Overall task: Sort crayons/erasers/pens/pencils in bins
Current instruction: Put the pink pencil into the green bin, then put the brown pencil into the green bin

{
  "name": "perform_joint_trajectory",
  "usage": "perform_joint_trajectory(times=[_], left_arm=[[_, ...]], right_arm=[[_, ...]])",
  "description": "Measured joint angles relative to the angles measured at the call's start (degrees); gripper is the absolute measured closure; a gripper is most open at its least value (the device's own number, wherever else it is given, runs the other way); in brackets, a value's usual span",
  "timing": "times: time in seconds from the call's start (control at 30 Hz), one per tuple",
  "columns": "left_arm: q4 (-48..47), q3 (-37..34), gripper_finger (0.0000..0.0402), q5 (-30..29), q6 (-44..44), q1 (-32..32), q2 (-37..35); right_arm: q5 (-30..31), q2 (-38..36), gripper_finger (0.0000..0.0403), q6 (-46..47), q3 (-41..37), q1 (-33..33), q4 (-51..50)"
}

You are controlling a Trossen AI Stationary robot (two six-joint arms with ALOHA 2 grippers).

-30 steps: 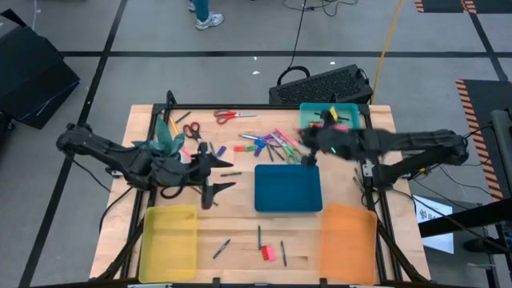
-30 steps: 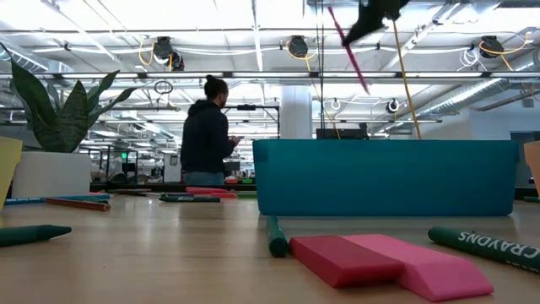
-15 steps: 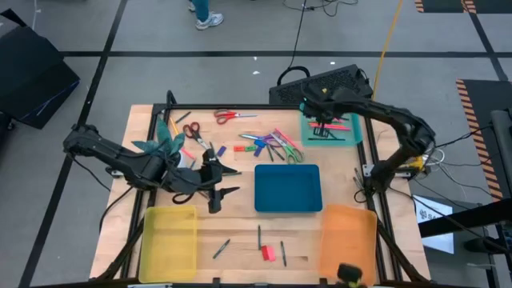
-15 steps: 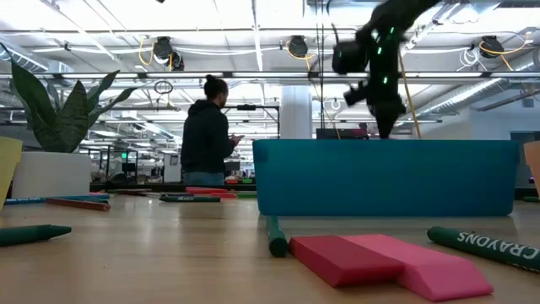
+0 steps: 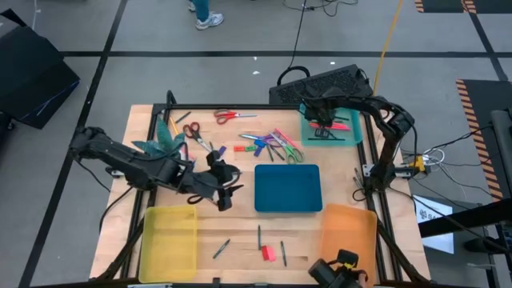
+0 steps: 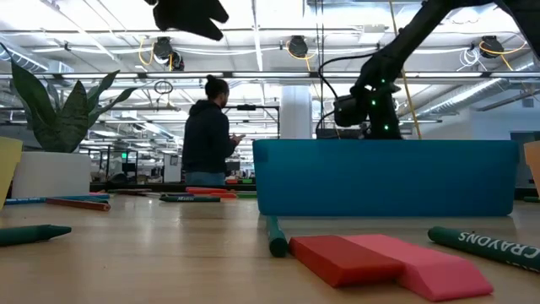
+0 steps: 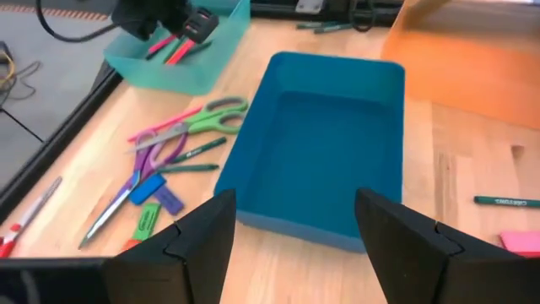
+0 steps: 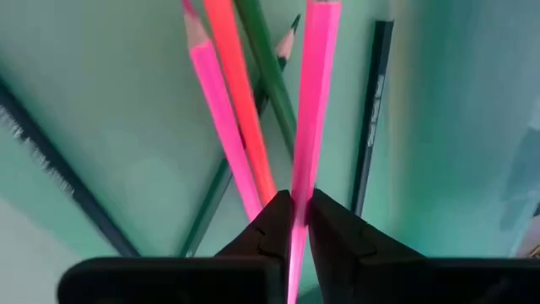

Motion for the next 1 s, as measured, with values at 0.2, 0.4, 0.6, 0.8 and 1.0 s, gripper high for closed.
perform_joint_trajectory(times=[0.2, 0.4, 0.6, 0.8, 1.0], left_arm=[[-1.49, 0.00, 0.0158, 0.18, -3.32, -0.07, 0.82], [-7.97, 0.00, 0.0158, 0.24, -11.68, 1.05, 0.76], [-19.34, 0.02, 0.0158, 5.08, -17.79, 3.09, 2.50], [-23.35, 0.00, 0.0158, 17.71, 4.24, 2.71, 8.66], [-14.12, -3.56, 0.0187, 29.80, 10.53, 4.01, 10.60]], right_arm=[[0.02, 0.00, 0.0349, 0.30, -2.42, 0.00, 3.59], [0.37, -1.69, 0.0267, 2.69, -2.61, 0.49, 3.49], [1.27, -11.26, 0.0206, 4.58, -2.61, 5.67, 3.07], [-4.52, -25.24, 0.0199, 11.19, -2.62, 16.79, 2.57], [-5.99, -40.01, 0.0201, 19.50, -7.60, 32.47, 5.80]])
